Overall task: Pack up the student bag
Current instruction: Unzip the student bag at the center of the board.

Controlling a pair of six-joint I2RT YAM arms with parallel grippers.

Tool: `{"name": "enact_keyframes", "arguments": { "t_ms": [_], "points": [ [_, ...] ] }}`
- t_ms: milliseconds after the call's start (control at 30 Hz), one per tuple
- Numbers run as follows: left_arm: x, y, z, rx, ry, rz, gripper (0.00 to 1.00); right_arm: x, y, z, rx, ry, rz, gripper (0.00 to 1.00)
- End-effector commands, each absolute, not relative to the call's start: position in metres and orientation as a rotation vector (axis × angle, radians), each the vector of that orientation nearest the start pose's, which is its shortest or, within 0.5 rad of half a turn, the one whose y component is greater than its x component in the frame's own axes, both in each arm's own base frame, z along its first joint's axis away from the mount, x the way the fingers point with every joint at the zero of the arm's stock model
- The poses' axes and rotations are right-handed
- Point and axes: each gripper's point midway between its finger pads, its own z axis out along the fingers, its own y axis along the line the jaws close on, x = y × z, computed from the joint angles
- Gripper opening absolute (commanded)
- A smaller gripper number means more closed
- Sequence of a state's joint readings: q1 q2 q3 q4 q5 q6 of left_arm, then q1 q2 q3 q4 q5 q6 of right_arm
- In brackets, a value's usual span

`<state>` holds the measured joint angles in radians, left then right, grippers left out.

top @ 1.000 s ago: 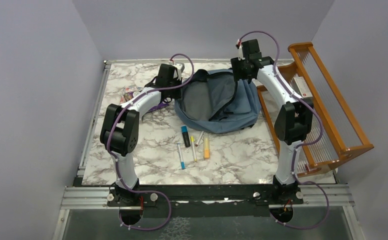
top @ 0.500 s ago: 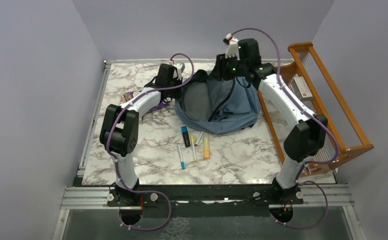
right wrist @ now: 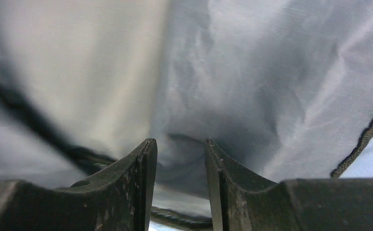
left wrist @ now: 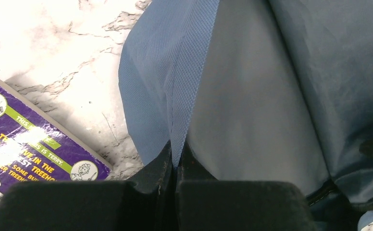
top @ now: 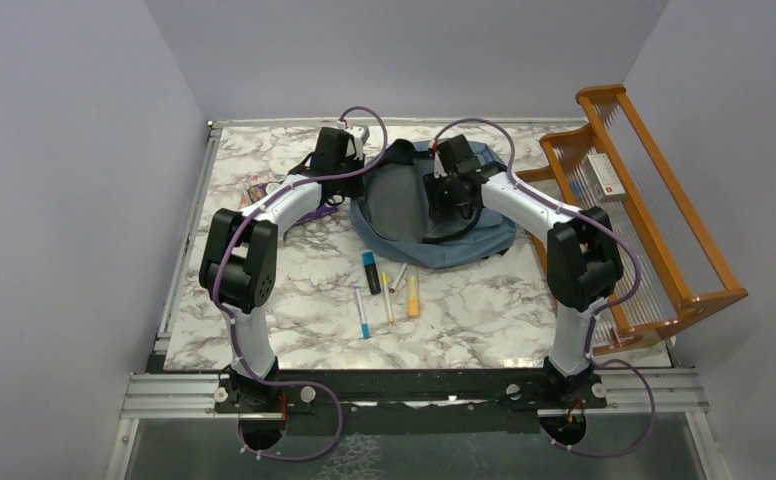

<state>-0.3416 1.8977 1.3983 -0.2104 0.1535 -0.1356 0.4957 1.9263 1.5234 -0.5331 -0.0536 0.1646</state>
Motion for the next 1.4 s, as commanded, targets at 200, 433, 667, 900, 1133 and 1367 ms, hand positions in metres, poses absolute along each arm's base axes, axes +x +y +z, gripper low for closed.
{"name": "enact_keyframes", "arguments": {
  "t_ms": [200, 433, 667, 900, 1133, 1367],
  "points": [
    [0.469, -0.201, 0.134, 0.308, 2.223, -0.437, 0.0, 0.402, 0.16, 0.033, -0.356, 2.62, -0.116, 0.58],
    [0.469, -0.203, 0.138, 0.309, 2.217, -0.454, 0.0, 0.417, 0.183, 0.092, -0.389, 2.48, 0.051, 0.61],
    [0.468, -0.208, 0.141, 0.301, 2.211, -0.508, 0.0, 0.436, 0.206, 0.145, -0.46, 2.328, 0.175, 0.65],
    [0.467, -0.211, 0.142, 0.299, 2.208, -0.538, 0.0, 0.455, 0.223, 0.137, -0.507, 2.339, 0.124, 0.73],
    [0.466, -0.214, 0.142, 0.301, 2.209, -0.555, 0.0, 0.467, 0.246, 0.113, -0.614, 2.346, 0.014, 0.75],
    [0.466, -0.213, 0.141, 0.302, 2.21, -0.557, 0.0, 0.475, 0.229, 0.069, -0.627, 2.404, -0.282, 0.75]
  ]
}}
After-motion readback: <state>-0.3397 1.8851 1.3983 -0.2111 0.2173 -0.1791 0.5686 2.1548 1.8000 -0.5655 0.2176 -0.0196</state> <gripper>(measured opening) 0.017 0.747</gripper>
